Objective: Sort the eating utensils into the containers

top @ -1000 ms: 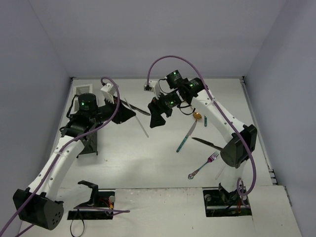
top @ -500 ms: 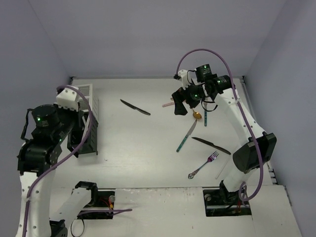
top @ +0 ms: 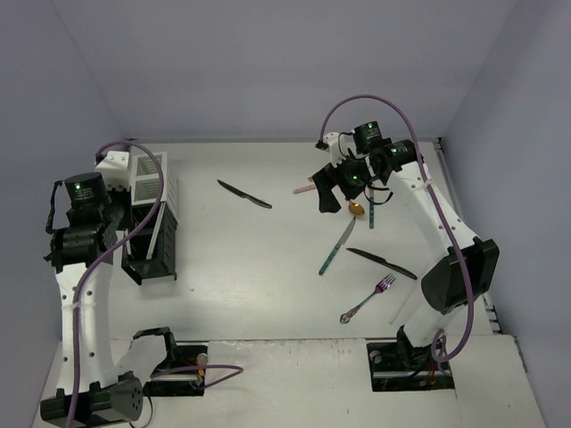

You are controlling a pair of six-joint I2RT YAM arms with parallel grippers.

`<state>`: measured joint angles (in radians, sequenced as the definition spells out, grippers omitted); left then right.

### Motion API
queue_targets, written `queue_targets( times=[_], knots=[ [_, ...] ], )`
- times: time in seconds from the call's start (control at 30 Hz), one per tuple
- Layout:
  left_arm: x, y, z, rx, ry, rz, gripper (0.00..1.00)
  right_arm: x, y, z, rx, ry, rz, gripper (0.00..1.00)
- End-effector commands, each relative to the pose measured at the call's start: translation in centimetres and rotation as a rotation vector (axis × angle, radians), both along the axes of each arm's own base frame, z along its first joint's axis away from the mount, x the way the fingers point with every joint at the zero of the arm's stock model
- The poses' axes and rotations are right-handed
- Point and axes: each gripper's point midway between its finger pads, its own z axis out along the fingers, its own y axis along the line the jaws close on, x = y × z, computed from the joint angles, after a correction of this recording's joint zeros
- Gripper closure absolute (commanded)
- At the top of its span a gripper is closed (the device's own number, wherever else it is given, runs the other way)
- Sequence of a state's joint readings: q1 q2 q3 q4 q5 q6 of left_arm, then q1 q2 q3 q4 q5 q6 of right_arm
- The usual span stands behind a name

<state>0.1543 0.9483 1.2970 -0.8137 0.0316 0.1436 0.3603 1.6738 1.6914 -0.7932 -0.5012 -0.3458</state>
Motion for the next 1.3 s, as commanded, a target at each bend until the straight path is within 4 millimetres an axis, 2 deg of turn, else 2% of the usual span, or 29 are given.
queue_targets(
  times=[0.0,0.17,0.37,0.6,0.7,0.73,0.83,1.0,1.03,1.07,1.27],
  knots=[
    [2.6,-1.0,1.4,-0.068,-0.102,-0.082,1.00,-0.5,-0.9,0.9,-0.015,-0.045,-0.006,0.01],
    [2.9,-1.9,1.6,-0.103,-0.126,-0.127,1.00,-0.6,-0.9,0.4,-0.018,-0.030,-0.002,0.01],
    [2.9,-2.7,0.2,-0.140,-0.144,-0.176,0.99,-0.3,-0.9,0.4,-0.024,-0.033,-0.002,0.01],
    [2.7,-1.9,-1.4,-0.155,-0.116,-0.152,0.84,-0.4,-3.1,-0.6,-0.096,-0.014,-0.013,0.00],
    [2.7,-1.8,-1.4,-0.146,-0.110,-0.153,0.69,-0.4,-4.6,-1.3,-0.121,0.001,-0.039,0.00],
    [2.7,-1.8,-1.2,-0.146,-0.112,-0.153,0.69,-0.5,-4.8,-1.4,-0.128,0.003,-0.042,0.01],
    [2.7,-1.5,-0.7,-0.132,-0.113,-0.145,0.48,-0.6,-7.0,-2.4,-0.170,0.019,-0.082,0.01],
    [3.0,-1.7,1.0,-0.117,-0.150,-0.168,0.45,-1.5,-12.1,-4.5,-0.242,0.085,-0.203,0.08],
    [3.0,-1.8,0.9,-0.117,-0.146,-0.175,0.45,-1.6,-12.6,-4.3,-0.240,0.082,-0.219,0.09],
    [3.1,-1.7,1.2,-0.110,-0.147,-0.177,0.45,-2.2,-14.1,-4.7,-0.268,0.097,-0.256,0.12],
    [3.2,-1.6,1.8,-0.066,-0.150,-0.181,0.44,-5.3,-19.9,-7.3,-0.379,0.182,-0.390,0.25]
  ],
)
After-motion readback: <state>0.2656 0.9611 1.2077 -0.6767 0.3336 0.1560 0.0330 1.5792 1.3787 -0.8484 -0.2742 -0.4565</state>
